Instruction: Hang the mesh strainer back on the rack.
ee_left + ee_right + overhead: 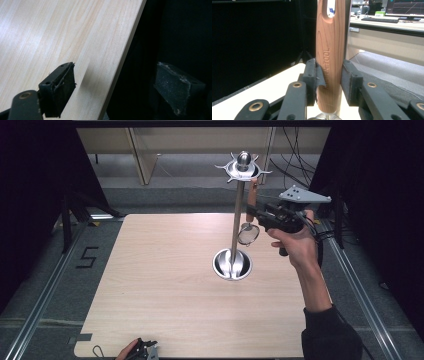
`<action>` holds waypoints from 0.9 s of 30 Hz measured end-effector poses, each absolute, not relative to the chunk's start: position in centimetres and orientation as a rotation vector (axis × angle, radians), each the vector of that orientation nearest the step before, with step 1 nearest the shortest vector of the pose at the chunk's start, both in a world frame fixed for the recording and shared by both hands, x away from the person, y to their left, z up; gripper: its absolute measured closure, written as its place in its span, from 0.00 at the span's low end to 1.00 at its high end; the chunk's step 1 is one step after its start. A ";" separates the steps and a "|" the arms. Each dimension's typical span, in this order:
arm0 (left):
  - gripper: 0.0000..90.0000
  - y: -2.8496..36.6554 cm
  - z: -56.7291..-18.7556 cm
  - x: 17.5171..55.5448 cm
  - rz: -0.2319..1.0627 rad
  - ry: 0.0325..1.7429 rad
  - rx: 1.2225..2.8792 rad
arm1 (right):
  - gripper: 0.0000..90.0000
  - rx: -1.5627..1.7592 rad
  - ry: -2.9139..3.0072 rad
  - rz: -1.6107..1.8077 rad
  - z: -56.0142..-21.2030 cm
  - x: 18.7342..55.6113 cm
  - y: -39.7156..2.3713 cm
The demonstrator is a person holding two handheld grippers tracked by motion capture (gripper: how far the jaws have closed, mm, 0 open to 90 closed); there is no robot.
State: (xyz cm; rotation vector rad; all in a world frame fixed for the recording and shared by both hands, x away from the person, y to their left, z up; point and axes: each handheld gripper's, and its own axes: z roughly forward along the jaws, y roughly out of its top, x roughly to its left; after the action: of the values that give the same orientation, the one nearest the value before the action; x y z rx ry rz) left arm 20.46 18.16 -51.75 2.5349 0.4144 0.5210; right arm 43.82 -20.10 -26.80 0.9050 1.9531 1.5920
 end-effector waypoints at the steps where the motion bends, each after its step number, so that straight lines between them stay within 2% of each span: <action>1: 0.18 18.2 -51.7 20.5 0.532 0.406 2.546 | 0.77 0.904 1.953 1.594 -26.8 43.8 -20.1; 18: 0.18 18.2 -51.7 20.5 0.510 0.399 2.546 | 0.75 0.903 1.931 1.624 -27.3 43.5 -20.4; 27: 0.18 18.3 -51.6 20.5 0.539 0.396 2.565 | 0.66 0.925 1.905 1.662 -27.9 42.9 -21.3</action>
State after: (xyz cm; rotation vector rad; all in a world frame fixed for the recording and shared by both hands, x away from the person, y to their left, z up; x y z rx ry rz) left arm 20.54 18.26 -51.63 2.5655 0.3962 0.5385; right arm 42.92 -21.30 -27.87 0.9254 1.9052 1.6624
